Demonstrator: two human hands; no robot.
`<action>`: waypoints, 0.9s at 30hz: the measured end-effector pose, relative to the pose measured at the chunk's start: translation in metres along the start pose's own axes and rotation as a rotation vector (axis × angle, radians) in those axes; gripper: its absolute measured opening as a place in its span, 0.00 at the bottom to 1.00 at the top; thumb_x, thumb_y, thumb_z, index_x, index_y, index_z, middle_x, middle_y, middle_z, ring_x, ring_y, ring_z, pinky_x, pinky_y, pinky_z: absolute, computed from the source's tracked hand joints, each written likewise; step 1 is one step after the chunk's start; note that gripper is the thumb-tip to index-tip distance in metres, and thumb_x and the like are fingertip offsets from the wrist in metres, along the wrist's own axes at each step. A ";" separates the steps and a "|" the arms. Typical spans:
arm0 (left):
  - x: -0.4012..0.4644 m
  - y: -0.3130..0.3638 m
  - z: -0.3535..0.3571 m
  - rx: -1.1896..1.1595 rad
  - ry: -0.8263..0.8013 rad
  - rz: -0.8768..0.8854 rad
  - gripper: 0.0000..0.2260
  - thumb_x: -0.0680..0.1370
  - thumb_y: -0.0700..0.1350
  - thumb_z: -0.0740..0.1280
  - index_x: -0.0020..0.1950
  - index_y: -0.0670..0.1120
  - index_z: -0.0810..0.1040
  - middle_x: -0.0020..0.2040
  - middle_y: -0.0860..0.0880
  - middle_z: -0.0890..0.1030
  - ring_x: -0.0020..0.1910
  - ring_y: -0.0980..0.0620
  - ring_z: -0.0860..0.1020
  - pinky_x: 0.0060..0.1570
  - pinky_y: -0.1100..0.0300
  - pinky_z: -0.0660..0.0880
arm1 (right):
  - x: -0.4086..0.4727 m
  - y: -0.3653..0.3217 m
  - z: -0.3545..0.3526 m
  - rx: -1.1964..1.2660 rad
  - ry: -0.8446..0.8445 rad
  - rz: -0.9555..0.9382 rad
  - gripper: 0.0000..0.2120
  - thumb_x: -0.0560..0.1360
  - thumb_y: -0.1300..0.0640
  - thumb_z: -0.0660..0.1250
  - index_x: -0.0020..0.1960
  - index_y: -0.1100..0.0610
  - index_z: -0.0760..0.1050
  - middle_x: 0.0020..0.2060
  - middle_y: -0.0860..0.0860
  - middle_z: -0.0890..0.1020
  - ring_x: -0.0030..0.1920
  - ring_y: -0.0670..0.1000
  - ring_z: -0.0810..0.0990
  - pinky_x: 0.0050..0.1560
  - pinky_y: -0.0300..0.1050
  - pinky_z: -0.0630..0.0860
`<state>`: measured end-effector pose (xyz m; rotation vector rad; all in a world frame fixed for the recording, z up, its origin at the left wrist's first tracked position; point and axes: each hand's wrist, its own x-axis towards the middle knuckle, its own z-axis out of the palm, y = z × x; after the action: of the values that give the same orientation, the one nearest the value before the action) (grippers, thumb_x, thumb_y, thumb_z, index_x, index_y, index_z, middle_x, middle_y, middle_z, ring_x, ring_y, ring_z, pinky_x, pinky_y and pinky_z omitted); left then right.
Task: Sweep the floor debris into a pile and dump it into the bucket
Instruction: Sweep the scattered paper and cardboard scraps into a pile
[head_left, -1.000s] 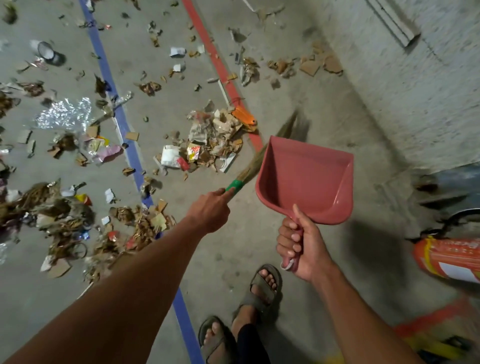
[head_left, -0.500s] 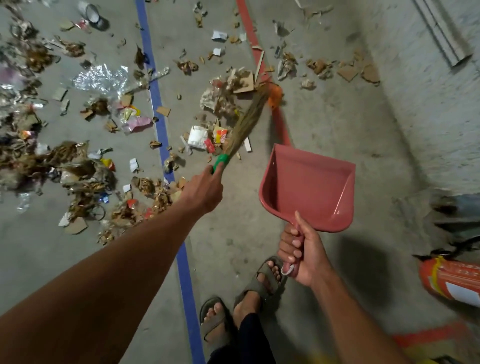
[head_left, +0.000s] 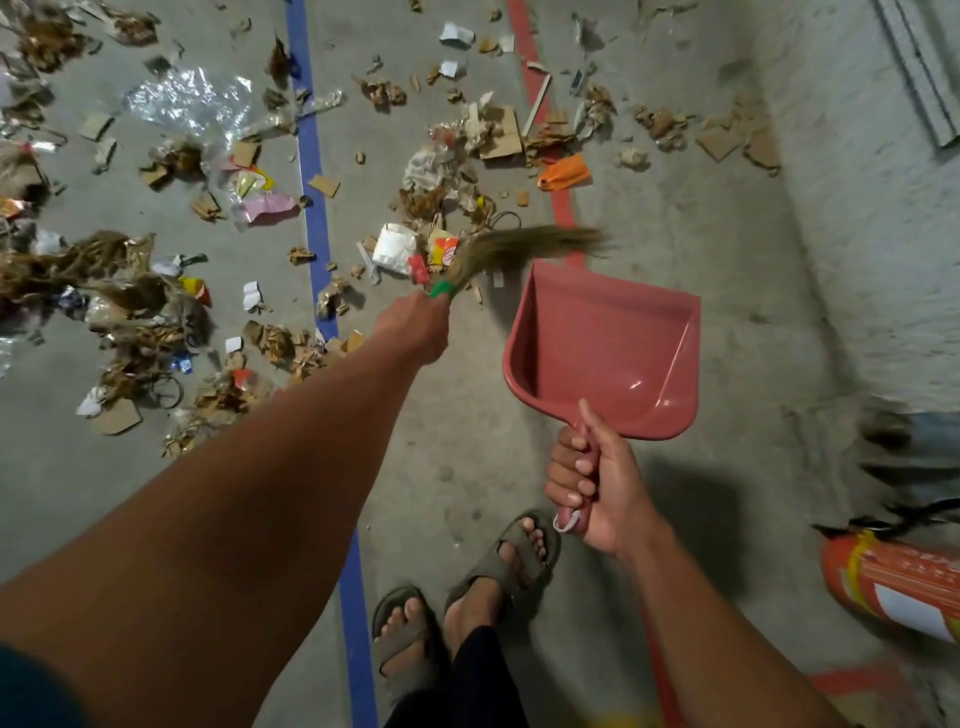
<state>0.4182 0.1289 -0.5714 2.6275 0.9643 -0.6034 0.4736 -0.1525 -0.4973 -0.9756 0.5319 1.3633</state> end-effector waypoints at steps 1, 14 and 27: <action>0.004 -0.007 -0.004 -0.013 0.050 -0.013 0.23 0.82 0.38 0.59 0.78 0.47 0.65 0.52 0.39 0.76 0.44 0.40 0.79 0.41 0.48 0.79 | 0.000 0.002 0.000 -0.002 0.004 0.003 0.22 0.83 0.42 0.64 0.35 0.52 0.66 0.22 0.46 0.63 0.18 0.43 0.59 0.20 0.38 0.53; -0.082 -0.064 0.036 -0.103 -0.060 0.262 0.26 0.85 0.47 0.58 0.83 0.58 0.55 0.69 0.44 0.76 0.42 0.50 0.80 0.41 0.50 0.84 | -0.010 -0.007 0.033 -0.024 0.015 0.023 0.22 0.82 0.41 0.65 0.35 0.52 0.66 0.22 0.46 0.62 0.18 0.43 0.59 0.19 0.38 0.54; -0.027 -0.061 0.003 0.029 0.074 -0.062 0.29 0.84 0.41 0.60 0.83 0.47 0.53 0.62 0.39 0.71 0.42 0.43 0.77 0.36 0.44 0.82 | 0.002 -0.001 0.017 -0.034 0.075 0.067 0.22 0.82 0.42 0.64 0.35 0.53 0.67 0.22 0.46 0.62 0.18 0.43 0.59 0.18 0.38 0.55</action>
<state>0.3583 0.1581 -0.5683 2.6710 1.0703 -0.5426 0.4712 -0.1376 -0.4897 -1.0481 0.6043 1.4035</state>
